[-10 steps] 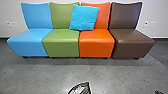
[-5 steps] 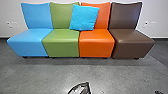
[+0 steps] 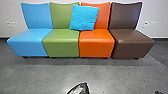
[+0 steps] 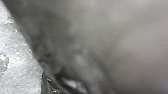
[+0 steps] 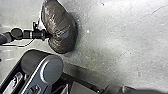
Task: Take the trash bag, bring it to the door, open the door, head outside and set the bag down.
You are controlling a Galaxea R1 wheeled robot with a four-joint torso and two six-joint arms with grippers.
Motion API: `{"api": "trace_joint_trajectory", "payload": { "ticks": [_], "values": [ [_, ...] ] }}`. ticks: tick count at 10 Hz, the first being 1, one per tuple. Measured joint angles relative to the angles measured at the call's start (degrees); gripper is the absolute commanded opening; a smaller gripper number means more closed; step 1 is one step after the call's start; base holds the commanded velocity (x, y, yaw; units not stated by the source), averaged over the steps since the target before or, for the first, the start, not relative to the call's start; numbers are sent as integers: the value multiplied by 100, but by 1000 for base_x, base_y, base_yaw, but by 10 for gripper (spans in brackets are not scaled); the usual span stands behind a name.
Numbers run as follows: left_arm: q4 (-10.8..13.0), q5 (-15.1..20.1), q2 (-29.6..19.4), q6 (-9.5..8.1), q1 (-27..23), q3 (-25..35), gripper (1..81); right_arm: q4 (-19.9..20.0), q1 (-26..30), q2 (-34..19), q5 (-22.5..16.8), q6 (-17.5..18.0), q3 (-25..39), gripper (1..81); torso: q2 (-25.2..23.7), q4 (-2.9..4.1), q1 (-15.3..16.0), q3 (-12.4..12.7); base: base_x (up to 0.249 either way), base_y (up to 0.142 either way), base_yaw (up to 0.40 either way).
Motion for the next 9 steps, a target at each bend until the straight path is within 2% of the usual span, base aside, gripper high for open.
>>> {"api": "trace_joint_trajectory", "payload": {
  "ticks": [4, 5, 6, 9],
  "values": [
    [4, -38, -30, 6, 72, 13, 10, -4, -33, 5, -7, -2, 0, 811, 186, 0, -116, 0, 0, 0, 0],
    [34, -35, -30, 41, 143, 11, 10, -4, -33, 5, -13, 0, 0, 811, 378, 0, -231, 0, 0, 0, 0],
    [74, -27, -33, 162, 210, 11, 10, -6, -33, 16, -13, 0, 0, 811, 586, 0, -360, 0, 0, 0, 0],
    [161, -13, -73, 178, 238, 30, 10, -9, -223, 29, 77, -2, -11, 811, 1209, 0, -745, -4, 0, 0, 0]
  ]
}}
